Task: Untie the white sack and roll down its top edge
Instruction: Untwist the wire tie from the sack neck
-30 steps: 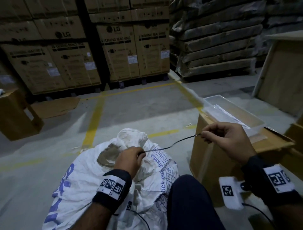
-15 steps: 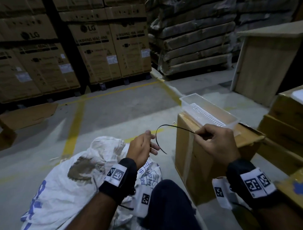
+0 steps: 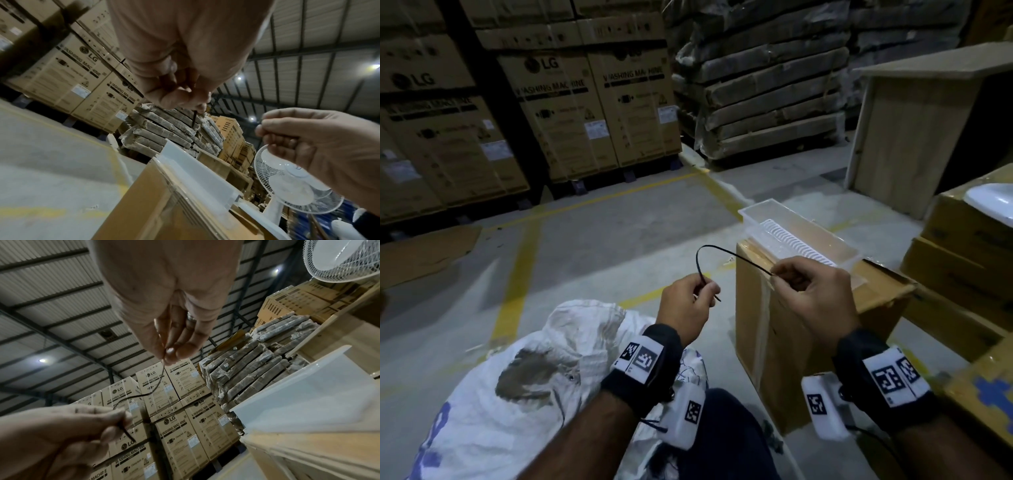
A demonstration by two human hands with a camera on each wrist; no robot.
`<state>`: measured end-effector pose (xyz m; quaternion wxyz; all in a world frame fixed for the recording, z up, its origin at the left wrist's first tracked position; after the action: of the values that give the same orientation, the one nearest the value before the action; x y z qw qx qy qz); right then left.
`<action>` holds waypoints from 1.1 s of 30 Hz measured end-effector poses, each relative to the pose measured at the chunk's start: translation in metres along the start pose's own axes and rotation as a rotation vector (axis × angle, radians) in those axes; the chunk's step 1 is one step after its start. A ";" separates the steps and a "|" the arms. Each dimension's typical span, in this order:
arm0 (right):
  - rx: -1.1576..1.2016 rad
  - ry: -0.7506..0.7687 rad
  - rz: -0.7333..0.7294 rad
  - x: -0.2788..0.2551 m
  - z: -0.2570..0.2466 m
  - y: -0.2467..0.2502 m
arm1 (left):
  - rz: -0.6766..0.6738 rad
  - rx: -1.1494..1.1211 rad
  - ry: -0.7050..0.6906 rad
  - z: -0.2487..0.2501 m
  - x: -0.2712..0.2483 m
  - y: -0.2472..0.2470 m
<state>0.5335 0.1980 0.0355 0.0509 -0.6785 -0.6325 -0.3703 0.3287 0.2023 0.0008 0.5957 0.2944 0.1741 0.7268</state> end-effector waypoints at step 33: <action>-0.427 -0.281 0.031 0.084 0.158 0.042 | -0.314 0.420 -0.133 0.069 0.162 -0.174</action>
<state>0.6339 0.3437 -0.0138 -0.1762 -0.7281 -0.5306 -0.3966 0.4864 0.3922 -0.0162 0.6371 0.4282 0.3252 0.5523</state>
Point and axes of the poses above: each hand's wrist, its own x-axis towards the middle knuckle, its own y-axis out of the back of the hand, z = x × y, the point moved 7 cm from there along x, towards the middle knuckle, and after that the axes turned 3 degrees about x, right-handed, at the moved point
